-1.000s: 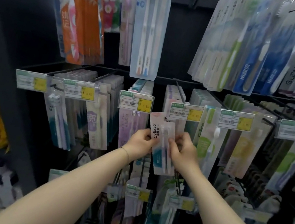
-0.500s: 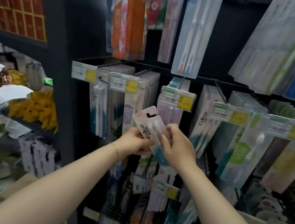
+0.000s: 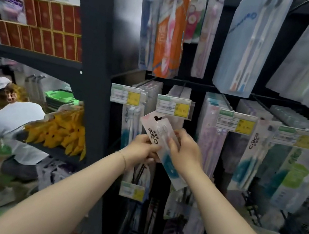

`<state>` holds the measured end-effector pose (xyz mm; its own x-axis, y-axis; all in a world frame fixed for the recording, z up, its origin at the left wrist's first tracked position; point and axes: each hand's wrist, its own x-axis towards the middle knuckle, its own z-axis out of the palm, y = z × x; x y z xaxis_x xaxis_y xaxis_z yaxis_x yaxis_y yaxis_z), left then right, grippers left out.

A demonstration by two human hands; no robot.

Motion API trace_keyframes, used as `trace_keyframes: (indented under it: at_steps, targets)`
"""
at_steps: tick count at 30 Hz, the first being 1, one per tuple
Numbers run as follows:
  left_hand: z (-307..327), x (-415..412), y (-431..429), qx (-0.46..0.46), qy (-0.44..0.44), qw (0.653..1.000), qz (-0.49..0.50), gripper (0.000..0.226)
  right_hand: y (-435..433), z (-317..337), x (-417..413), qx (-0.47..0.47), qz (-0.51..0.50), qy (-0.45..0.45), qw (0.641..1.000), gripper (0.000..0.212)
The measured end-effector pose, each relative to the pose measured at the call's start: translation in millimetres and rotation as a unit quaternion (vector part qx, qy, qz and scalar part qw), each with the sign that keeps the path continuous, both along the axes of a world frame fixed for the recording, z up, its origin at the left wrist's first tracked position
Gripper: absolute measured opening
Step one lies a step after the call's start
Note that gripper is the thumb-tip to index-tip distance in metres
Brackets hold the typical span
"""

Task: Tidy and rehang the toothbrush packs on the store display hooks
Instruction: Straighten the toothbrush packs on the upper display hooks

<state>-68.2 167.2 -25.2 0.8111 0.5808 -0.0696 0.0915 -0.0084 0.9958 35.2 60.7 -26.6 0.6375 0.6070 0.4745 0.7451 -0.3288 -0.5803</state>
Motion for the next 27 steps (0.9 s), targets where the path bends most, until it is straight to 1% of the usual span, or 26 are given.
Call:
trace_keyframes:
  at_steps: [2,6,10,15,21,24,27]
  targets:
    - [1,0,7,0.003,0.0,1.0,0.004,0.016,6,1,-2,0.003,-0.009,0.005,1.0,0.025]
    - [-2,-8,18,0.005,-0.005,1.0,-0.017,0.01,14,2,-4,-0.006,0.008,-0.011,1.0,0.026]
    - [-7,-26,33,0.005,-0.017,0.999,-0.05,0.019,27,5,-12,-0.007,0.052,-0.039,0.998,0.027]
    - [-5,-44,52,0.008,-0.035,0.998,-0.045,0.022,50,12,-26,-0.015,0.068,-0.059,0.996,0.024]
    - [9,-50,62,-0.049,-0.096,0.994,0.018,0.014,73,28,-41,0.053,0.037,-0.021,0.998,0.021]
    - [12,-48,59,-0.033,-0.11,0.993,0.03,0.015,76,30,-42,0.062,0.025,-0.012,0.998,0.016]
    - [14,-44,52,-0.021,-0.141,0.989,0.029,0.018,73,29,-43,0.106,0.013,0.037,0.994,0.018]
